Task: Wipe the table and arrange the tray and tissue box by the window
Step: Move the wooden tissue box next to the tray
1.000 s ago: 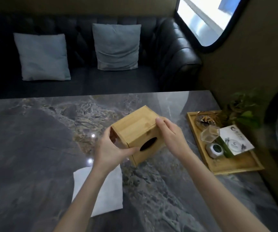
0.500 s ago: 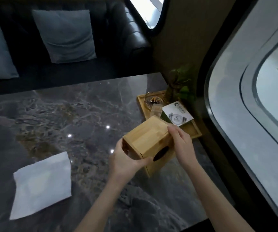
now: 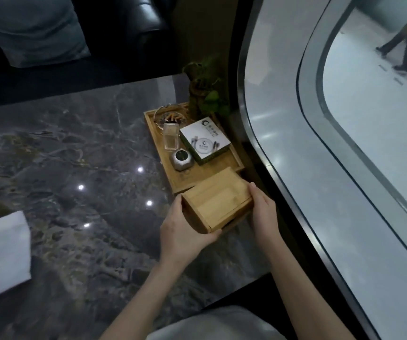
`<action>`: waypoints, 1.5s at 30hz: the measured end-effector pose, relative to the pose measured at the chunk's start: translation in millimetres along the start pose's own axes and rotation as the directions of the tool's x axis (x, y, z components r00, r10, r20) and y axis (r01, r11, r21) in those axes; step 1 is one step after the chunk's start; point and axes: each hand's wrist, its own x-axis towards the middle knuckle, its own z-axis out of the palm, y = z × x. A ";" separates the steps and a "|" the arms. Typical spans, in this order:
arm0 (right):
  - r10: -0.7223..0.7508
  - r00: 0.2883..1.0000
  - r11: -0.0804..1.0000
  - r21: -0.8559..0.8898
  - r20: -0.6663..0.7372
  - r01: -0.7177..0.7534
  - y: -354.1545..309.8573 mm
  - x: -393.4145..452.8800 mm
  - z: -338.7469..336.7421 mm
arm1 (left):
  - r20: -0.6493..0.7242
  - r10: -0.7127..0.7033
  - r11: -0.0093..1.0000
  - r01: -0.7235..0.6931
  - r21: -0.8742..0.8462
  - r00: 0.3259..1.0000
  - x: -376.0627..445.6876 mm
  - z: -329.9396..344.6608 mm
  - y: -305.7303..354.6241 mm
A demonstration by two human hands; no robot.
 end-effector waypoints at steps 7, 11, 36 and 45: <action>0.021 1.000 1.000 0.004 -0.004 -0.021 14.7 10.9 -20.6 | -0.051 0.005 1.000 -0.003 0.028 0.999 -17.1 31.8 -0.6; 0.037 0.999 0.999 0.017 0.003 -0.037 21.5 13.9 -28.8 | -0.047 0.019 1.000 -0.018 0.012 0.999 -23.9 39.9 1.2; 0.149 0.969 0.971 0.154 0.195 -0.180 52.2 11.7 -55.8 | 0.302 0.005 0.986 0.045 -0.159 0.953 -50.6 59.1 -12.3; 0.142 0.959 0.988 0.029 0.245 -0.154 41.2 9.1 -56.6 | 0.255 0.027 0.989 0.011 -0.147 0.967 -43.8 45.3 -10.4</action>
